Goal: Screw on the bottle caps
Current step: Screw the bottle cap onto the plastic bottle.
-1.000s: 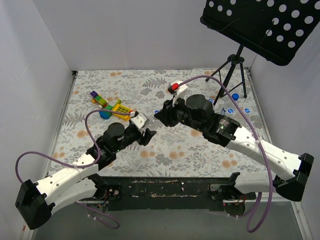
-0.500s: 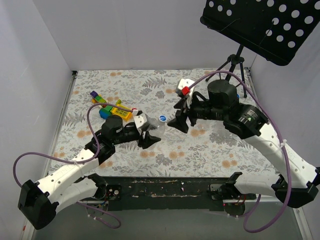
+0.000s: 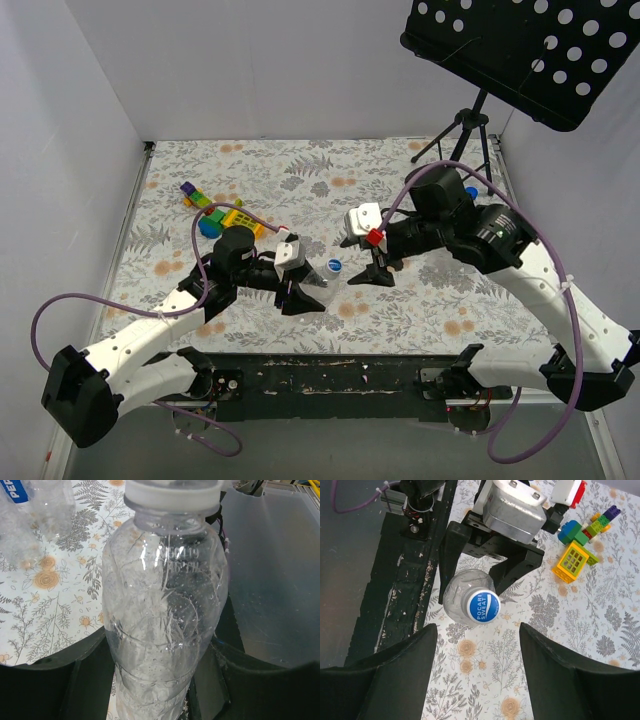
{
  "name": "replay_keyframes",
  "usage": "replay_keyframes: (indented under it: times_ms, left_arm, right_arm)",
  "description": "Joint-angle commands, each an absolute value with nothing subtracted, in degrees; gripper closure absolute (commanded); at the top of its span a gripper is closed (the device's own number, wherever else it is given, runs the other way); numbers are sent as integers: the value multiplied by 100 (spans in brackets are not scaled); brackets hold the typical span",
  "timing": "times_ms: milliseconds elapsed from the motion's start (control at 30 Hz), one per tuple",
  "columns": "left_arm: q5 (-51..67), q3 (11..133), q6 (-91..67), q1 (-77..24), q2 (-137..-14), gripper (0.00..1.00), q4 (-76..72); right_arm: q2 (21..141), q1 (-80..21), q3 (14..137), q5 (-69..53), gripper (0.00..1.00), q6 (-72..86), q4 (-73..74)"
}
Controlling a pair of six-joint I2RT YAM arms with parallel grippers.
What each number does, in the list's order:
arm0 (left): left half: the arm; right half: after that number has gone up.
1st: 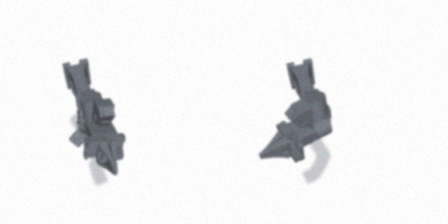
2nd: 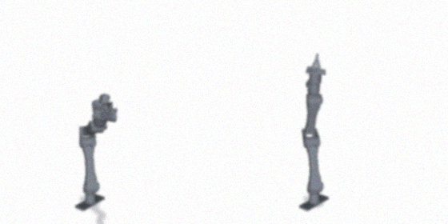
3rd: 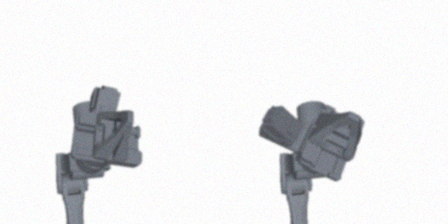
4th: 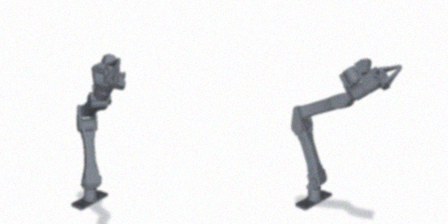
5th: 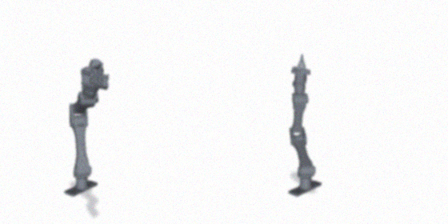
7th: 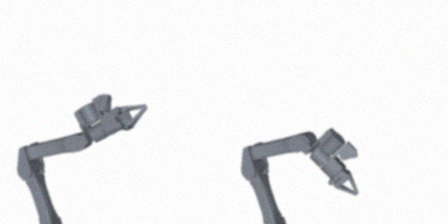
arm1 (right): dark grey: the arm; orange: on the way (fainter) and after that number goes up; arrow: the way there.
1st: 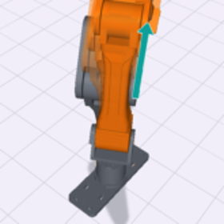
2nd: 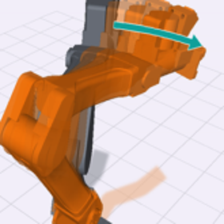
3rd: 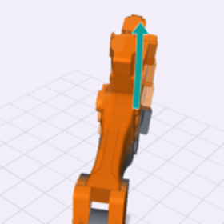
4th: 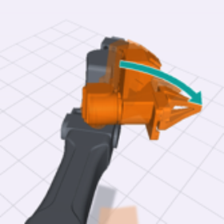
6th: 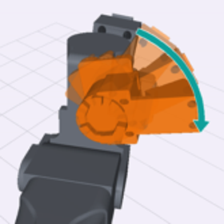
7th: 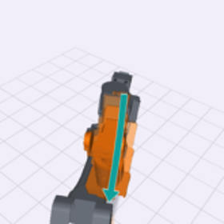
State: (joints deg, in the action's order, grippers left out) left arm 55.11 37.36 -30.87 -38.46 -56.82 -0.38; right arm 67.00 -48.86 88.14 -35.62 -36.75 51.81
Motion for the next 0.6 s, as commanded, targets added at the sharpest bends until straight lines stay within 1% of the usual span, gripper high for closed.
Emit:
replay_keyframes:
  times_ms: [0,233,567]
  left_arm:
    - [5810,3964,-3006,-3823,-5669,94,-35]
    - [5809,3964,-3006,-3823,-5651,95,-35]
    - [5827,3955,-2997,-3823,-5634,96,-35]
  right_arm:
    - [7030,-4922,9377,-4025,28,-4385,5580]
    - [7479,-5071,9835,-4131,32,-4711,6099]
    - [7866,-5212,10221,-4131,46,-4869,6425]
